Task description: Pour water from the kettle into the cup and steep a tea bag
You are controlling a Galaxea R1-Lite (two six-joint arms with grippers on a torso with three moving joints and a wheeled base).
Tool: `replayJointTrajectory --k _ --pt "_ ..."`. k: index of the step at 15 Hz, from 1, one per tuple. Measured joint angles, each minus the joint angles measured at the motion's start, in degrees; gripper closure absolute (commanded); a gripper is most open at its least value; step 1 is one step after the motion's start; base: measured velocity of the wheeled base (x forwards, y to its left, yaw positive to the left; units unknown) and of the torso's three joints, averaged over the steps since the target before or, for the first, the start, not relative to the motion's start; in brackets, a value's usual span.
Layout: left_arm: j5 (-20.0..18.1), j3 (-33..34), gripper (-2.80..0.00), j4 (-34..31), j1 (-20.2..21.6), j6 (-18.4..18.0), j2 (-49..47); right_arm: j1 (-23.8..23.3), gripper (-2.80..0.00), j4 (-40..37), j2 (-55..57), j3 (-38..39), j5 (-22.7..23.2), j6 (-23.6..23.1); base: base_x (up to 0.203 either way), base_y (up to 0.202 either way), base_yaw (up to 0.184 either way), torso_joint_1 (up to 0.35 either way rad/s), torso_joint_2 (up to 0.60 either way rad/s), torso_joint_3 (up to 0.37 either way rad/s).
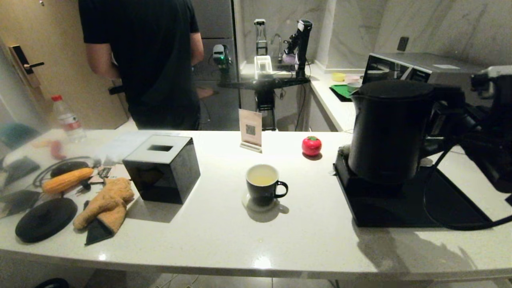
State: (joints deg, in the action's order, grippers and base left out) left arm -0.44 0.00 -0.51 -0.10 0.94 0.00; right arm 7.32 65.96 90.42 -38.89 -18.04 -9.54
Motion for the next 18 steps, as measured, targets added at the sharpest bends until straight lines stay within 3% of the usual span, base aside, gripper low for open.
replayJointTrajectory --k 13,18 --pt "0.0 0.0 0.00 0.0 0.0 0.0 0.0 -16.0 0.00 1.0 -5.6 8.5 0.0 12.0 0.000 0.000 0.000 0.000 0.00 0.000" --pt "0.0 0.0 0.00 0.0 0.0 0.0 0.0 -21.8 0.00 1.2 -3.8 10.5 0.0 13.8 0.000 0.000 0.000 0.000 0.00 0.000"
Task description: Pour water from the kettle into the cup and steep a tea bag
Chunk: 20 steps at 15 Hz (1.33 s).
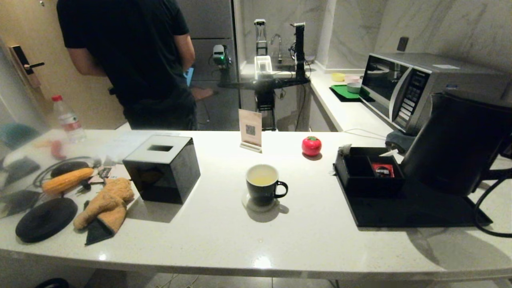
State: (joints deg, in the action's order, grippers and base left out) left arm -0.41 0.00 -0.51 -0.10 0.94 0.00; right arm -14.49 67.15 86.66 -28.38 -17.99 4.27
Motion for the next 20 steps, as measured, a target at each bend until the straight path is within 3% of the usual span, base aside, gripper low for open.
replayJointTrajectory --k 12,20 --pt "0.0 0.0 0.00 0.0 0.0 0.0 0.0 -5.9 0.00 14.1 15.3 -0.8 2.1 -2.3 0.000 0.000 0.000 0.000 0.00 0.000" --pt "0.0 0.0 0.00 0.0 0.0 0.0 0.0 -9.2 0.00 16.6 26.3 -11.7 2.7 -4.2 0.000 0.000 0.000 0.000 0.00 0.000"
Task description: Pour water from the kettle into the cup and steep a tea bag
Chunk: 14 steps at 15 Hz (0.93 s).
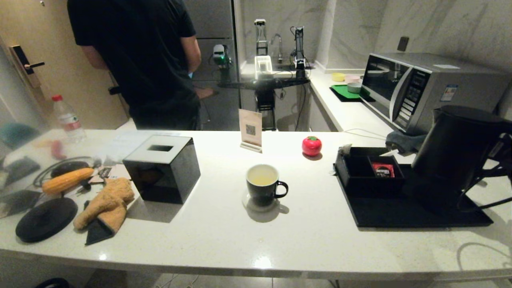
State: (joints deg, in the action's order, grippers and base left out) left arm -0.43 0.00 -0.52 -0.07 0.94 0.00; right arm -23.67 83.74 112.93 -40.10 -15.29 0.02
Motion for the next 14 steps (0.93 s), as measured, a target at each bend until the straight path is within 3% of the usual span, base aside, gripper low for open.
replayJointTrajectory --k 14 --pt "0.0 0.0 0.00 0.0 0.0 0.0 0.0 -0.7 0.00 0.0 9.6 -7.0 0.5 0.7 0.000 0.000 0.000 0.000 0.00 0.000"
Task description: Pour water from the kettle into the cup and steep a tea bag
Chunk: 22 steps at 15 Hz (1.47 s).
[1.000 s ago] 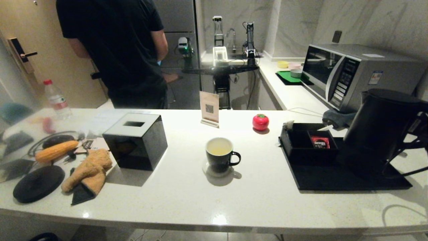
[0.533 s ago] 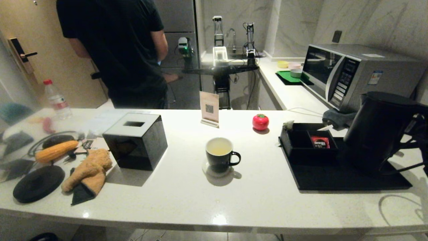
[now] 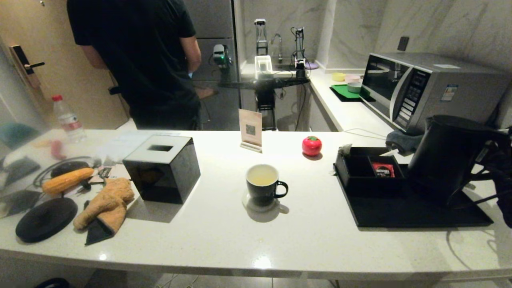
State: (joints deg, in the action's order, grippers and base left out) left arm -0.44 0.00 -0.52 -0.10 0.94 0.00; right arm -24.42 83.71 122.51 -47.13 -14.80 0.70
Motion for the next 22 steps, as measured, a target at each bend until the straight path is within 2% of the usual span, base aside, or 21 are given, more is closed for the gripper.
replayJointTrajectory --k 5,22 --pt "0.0 0.0 0.00 0.0 0.0 0.0 0.0 0.6 0.00 0.1 0.8 0.3 0.0 1.2 0.000 0.000 0.000 0.000 0.00 0.000" --pt "0.0 0.0 0.00 0.0 0.0 0.0 0.0 2.6 0.00 3.4 2.2 3.8 -0.2 1.0 0.000 0.000 0.000 0.000 0.00 0.000"
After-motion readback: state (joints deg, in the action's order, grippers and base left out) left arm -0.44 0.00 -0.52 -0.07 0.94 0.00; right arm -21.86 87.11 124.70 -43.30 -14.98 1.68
